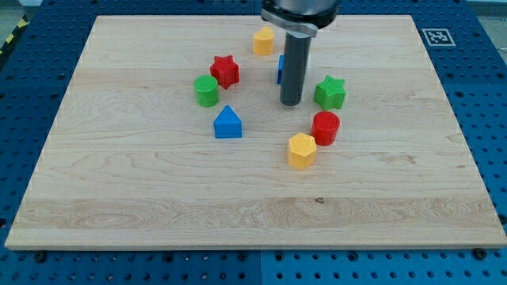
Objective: Push the red circle slightly towards the right of the board
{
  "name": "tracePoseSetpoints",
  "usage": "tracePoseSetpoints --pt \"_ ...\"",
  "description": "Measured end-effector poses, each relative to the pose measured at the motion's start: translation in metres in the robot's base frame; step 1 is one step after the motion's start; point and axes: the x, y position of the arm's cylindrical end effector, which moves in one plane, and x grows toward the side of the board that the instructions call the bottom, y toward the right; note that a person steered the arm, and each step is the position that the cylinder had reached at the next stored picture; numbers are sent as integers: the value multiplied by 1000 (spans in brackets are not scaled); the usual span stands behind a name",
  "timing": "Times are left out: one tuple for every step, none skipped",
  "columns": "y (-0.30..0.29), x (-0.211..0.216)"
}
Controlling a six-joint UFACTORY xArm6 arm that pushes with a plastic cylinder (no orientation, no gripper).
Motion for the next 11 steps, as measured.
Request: tracePoseSetpoints --pt "-29 12" --pt "-38 33" --pt "-34 43" --pt "-33 62" --pt "-15 67" --pt "14 61" --pt "26 58" --pt "26 58" --pt "28 62" --pt "34 74" --pt "36 77"
